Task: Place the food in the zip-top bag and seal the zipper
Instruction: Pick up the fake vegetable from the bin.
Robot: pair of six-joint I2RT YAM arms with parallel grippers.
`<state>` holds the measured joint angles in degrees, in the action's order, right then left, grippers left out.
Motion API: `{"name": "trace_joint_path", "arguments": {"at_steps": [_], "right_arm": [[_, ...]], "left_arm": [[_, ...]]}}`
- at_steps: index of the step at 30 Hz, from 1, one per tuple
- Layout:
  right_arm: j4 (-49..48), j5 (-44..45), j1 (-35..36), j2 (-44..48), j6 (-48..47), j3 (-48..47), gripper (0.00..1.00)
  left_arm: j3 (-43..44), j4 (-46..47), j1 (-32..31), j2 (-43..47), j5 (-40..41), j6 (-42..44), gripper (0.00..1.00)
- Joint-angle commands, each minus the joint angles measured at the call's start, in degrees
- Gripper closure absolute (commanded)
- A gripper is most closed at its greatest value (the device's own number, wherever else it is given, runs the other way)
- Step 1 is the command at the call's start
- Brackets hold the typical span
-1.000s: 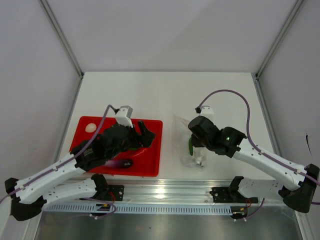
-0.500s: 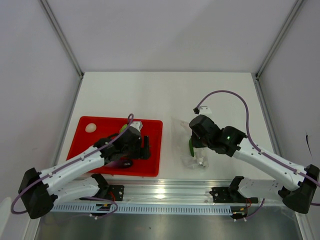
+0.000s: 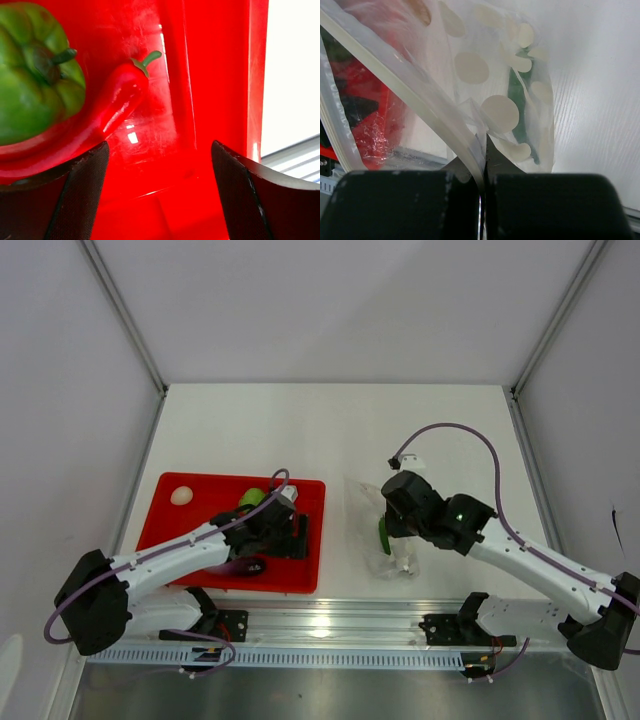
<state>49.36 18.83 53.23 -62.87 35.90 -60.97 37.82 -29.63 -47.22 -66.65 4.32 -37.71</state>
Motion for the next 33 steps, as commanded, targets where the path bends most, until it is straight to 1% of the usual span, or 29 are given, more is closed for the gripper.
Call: {"name": "trace_joint_path", "arguments": {"at_steps": [1,2,4,6,10,14,20,26,28,32,33], "right_arm": [[-0.9,-0.5,-0.2,1.4,-0.6,0.4,1.00],[-1.2,-0.5,-0.2,1.3,-0.5,0.7,1.00],[-1.4,-0.8,-0.2,1.3,-0.6,0.9,1.00],[-1.8,-1.1,-0.3,1.2,-0.6,1.1,1.00],[-2.2,-1.7,-0.3,0.9,-0.6,1.0,1.00],[-2.0,-1.7,-0.3,1.1,-0.6,1.2,1.00],[-1.5,-1.3,-0.3,1.7,-0.5,1.5,1.00],[-2.0,-1.5,-0.4,1.5,-0.7,1.3,1.00],[-2.1,-1.7,-0.4,1.3,-0.8,1.3,1.00],[-2.3,-1.7,-0.4,1.3,-0.8,1.2,1.00],[-2.2,-1.6,-0.4,1.3,-0.8,1.2,1.00]], "left_arm": [[0.6,1.2,0.3,1.2,3.2,1.3,0.16],[0.7,0.9,0.3,1.3,3.9,1.3,0.15],[1.1,-0.8,0.3,1.3,7.3,1.2,0.11],[2.2,-2.3,0.3,0.2,10.3,1.5,0.11],[3.9,-3.5,0.7,-3.6,12.7,2.8,0.09],[4.2,-1.8,3.6,-6.7,10.4,3.5,0.08],[3.8,0.9,4.1,-9.3,9.0,4.0,0.08],[2.7,2.8,4.0,-12.3,6.1,2.6,0.12],[1.8,3.4,4.0,-12.8,6.0,1.9,0.15],[0.8,4.7,4.0,-13.2,6.1,1.4,0.24],[0.7,5.0,4.0,-13.4,6.7,1.2,0.28]]}}
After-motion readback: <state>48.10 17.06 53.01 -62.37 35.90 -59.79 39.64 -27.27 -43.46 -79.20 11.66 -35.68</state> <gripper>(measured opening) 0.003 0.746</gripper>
